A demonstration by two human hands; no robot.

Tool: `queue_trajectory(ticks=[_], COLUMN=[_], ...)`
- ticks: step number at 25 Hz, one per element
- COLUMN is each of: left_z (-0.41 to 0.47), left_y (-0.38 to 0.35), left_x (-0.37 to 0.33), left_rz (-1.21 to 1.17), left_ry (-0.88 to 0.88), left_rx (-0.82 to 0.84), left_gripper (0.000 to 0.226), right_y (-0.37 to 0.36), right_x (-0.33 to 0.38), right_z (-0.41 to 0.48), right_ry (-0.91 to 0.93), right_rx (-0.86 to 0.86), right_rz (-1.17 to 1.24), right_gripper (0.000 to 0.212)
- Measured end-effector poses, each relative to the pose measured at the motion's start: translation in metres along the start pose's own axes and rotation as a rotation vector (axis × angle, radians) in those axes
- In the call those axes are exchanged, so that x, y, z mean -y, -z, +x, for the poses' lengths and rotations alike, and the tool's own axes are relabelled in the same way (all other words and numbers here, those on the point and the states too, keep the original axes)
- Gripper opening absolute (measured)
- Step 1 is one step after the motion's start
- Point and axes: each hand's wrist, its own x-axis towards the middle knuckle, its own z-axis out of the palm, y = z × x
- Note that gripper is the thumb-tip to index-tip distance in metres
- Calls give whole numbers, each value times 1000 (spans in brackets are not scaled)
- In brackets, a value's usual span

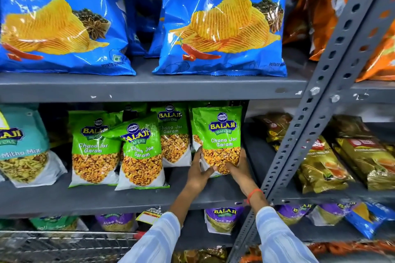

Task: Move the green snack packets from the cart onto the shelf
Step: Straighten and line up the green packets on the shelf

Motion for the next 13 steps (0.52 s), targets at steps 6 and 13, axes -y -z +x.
queue_trajectory(ticks=[6,13], left_z=[-19,-59], left_y=[10,100], left_x=[-7,-9], left_rz=[94,325], left_ry=[-124,-113], left_rx=[-233,-1051], left_gripper=[69,66], right_y=[-17,-126], right_x=[10,15], right_z=[-33,-50], right_ry=[192,360], right_rx=[-342,271], right_rz=[-186,-320], right_gripper=[70,60])
